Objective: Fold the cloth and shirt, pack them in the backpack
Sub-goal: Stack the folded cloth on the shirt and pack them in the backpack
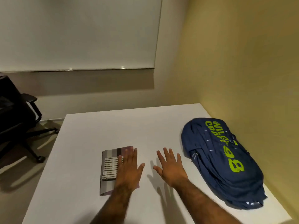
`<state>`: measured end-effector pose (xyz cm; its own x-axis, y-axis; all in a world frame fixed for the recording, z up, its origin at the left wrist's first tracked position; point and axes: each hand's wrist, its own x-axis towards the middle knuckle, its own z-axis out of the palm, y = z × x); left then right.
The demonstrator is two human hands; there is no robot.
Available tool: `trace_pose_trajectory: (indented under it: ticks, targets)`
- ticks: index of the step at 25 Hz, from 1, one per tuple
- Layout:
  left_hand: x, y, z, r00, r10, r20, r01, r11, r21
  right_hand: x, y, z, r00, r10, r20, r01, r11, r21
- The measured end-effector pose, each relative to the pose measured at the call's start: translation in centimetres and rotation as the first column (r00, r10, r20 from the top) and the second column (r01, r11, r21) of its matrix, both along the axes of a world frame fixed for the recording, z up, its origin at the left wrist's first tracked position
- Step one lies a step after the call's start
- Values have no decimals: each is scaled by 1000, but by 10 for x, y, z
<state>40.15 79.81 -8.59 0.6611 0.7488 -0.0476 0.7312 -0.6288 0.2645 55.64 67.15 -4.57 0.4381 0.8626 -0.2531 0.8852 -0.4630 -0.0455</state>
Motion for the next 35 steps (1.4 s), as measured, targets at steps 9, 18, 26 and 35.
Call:
trace_pose_trajectory:
  ticks: [9, 18, 26, 35]
  targets:
    - [104, -87, 78, 920, -368, 134, 359, 929, 84, 90, -169, 92, 905, -399, 144, 385, 915, 120]
    - [202, -129, 105, 910, -385, 151, 360, 918, 167, 176, -284, 82, 830, -551, 81, 544, 833, 99]
    - [306, -205, 68, 912, -408, -47, 409, 912, 23, 310, -319, 30, 874, -484, -55, 487, 871, 65]
    - [371, -266, -16, 898, -413, -150, 414, 910, -26, 377, -321, -71, 828, -469, -307, 480, 876, -42]
